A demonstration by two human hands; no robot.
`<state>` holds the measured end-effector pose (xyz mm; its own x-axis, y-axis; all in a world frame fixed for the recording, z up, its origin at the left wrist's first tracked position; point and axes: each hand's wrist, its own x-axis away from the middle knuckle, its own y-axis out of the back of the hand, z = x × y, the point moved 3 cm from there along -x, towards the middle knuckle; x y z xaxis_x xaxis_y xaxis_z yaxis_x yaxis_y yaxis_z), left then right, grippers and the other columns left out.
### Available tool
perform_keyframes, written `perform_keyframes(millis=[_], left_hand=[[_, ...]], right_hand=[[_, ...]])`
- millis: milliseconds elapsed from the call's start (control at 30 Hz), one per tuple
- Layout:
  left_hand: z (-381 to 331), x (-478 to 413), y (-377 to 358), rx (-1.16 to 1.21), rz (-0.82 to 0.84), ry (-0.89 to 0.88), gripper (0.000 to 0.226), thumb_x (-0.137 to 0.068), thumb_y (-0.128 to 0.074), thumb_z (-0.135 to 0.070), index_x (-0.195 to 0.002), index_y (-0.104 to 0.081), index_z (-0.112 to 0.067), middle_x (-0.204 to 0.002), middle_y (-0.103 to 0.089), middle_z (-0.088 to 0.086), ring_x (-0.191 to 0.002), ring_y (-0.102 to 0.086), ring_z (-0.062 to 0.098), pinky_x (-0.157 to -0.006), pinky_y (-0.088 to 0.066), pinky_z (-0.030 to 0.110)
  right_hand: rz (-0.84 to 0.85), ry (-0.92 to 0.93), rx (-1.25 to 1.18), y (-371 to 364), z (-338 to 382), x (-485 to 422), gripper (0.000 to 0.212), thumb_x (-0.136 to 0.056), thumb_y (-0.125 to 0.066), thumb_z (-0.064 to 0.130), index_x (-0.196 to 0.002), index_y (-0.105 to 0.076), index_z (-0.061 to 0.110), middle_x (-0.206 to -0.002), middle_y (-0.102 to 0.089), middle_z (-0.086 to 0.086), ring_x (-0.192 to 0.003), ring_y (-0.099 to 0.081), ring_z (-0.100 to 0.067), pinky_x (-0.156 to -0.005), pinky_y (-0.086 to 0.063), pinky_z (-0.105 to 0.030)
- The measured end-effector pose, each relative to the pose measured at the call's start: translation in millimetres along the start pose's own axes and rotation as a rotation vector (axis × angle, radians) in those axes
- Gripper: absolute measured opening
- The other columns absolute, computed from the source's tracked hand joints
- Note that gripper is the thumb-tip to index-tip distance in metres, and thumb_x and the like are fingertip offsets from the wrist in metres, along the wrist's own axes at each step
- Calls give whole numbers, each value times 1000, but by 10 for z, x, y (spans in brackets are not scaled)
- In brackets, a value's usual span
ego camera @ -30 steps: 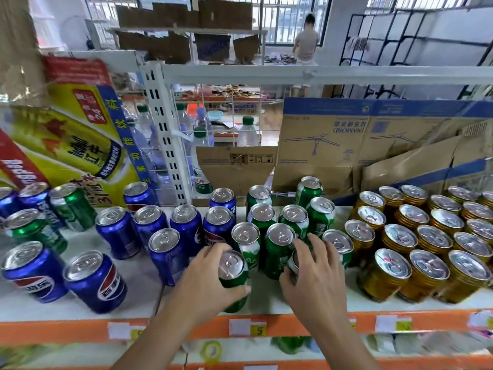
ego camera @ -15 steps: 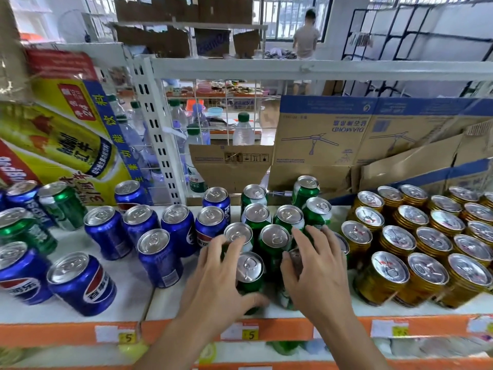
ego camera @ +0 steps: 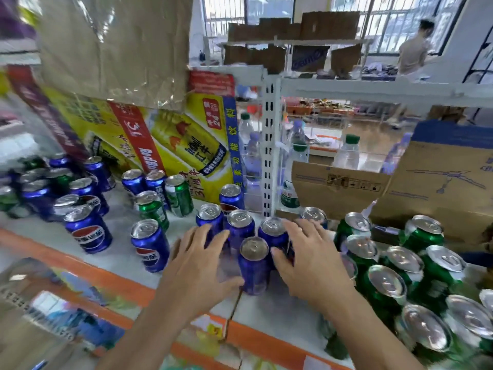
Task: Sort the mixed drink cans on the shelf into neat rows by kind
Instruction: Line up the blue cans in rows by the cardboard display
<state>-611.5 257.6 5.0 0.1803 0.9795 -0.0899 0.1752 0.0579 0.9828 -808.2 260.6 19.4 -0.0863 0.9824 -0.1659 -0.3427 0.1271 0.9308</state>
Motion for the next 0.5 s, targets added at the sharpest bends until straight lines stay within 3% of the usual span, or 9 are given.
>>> perform_keyframes(millis=[100,233,400,500], left_hand=[[451,-21,32,21,26,69,89,-79,-54,-72,-150,-13,-37,-157,-8,-5,-145,-5,19,-118,-14,39],[926,-75,110,31,20,103,87,-79,-48,-76,-149,-17,-36,-156,-11,-4,-145,-5,20,-116,-17,38],[1569,-227,227,95,-79,137,94,-66,-25,-87,-142,-34,-31,-144,-35,-3,-137,-27,23,-112,-28,43],[1940,-393,252,74,-88,166,81,-79,-37,-76,-145,-30,-30,-143,-36,1,-137,-29,26,-112,-30,42]], right_hand=[[72,83,-10,-180,357,-250,51,-96,-45,42,-142,-34,23,-146,-37,1,-135,-28,-22,-109,-27,-33],[82,135,-50,-337,771,-520,57,-96,-47,43,-146,-28,25,-149,-34,1,-139,-24,-21,-114,-24,-33],[114,157,9,-572,1269,-927,61,-96,-45,45,-149,-21,27,-154,-25,-2,-144,-16,-27,-115,-26,-47],[134,187,12,-727,1591,-1279,62,-96,-47,40,-150,-22,24,-151,-28,-6,-142,-19,-28,-114,-28,-46]])
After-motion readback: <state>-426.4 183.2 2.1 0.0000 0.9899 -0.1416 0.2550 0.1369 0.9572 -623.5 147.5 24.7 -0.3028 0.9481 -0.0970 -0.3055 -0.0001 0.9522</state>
